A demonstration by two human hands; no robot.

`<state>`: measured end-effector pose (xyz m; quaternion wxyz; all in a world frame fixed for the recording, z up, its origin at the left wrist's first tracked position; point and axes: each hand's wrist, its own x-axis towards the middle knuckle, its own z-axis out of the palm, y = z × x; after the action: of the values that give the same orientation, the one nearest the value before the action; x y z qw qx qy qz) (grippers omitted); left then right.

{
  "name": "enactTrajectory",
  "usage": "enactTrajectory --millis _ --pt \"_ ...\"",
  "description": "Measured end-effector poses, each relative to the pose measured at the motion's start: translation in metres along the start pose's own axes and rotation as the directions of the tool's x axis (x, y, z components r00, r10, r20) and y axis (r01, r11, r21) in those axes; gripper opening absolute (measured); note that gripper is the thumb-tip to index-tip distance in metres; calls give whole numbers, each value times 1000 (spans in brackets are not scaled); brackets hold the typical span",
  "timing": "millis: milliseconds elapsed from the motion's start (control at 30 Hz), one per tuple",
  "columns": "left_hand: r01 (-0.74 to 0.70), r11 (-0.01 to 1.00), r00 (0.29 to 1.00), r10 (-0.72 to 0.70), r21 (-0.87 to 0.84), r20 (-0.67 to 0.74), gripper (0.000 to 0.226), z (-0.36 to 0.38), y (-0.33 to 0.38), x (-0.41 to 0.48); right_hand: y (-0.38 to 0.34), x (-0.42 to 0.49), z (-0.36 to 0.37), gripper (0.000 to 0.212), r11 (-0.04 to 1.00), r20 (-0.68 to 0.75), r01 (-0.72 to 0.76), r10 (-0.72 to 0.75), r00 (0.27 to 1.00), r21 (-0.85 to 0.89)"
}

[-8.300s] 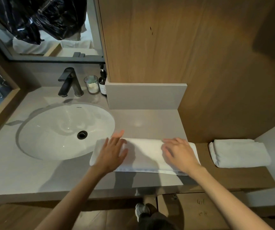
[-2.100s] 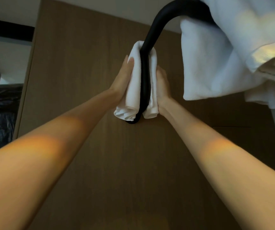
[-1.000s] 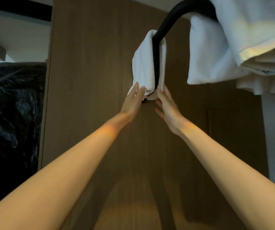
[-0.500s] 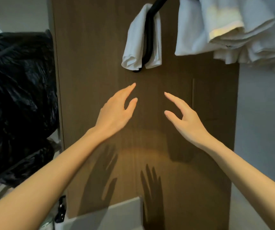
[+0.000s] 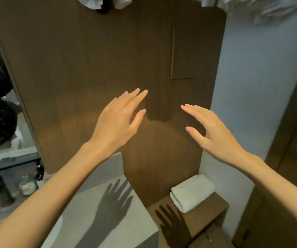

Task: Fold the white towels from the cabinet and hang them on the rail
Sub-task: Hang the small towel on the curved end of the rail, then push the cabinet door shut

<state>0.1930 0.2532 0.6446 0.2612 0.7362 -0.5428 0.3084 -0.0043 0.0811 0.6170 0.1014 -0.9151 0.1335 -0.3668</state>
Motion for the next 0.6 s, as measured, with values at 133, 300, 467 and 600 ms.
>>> enactTrajectory --millis 133,300,467,600 --pt "-29 999 999 30 -20 45 50 41 57 -15 42 -56 -13 52 998 43 -68 68 997 -8" --pt "46 996 994 -39 -72 105 50 95 139 -37 101 -124 -38 51 994 159 -113 111 981 5" --pt "147 987 976 -135 -64 173 50 137 209 -66 161 -186 -57 53 991 307 -129 115 945 29" --pt "184 983 956 -171 -30 239 51 158 250 -89 196 -219 -65 54 990 390 -134 109 914 36"
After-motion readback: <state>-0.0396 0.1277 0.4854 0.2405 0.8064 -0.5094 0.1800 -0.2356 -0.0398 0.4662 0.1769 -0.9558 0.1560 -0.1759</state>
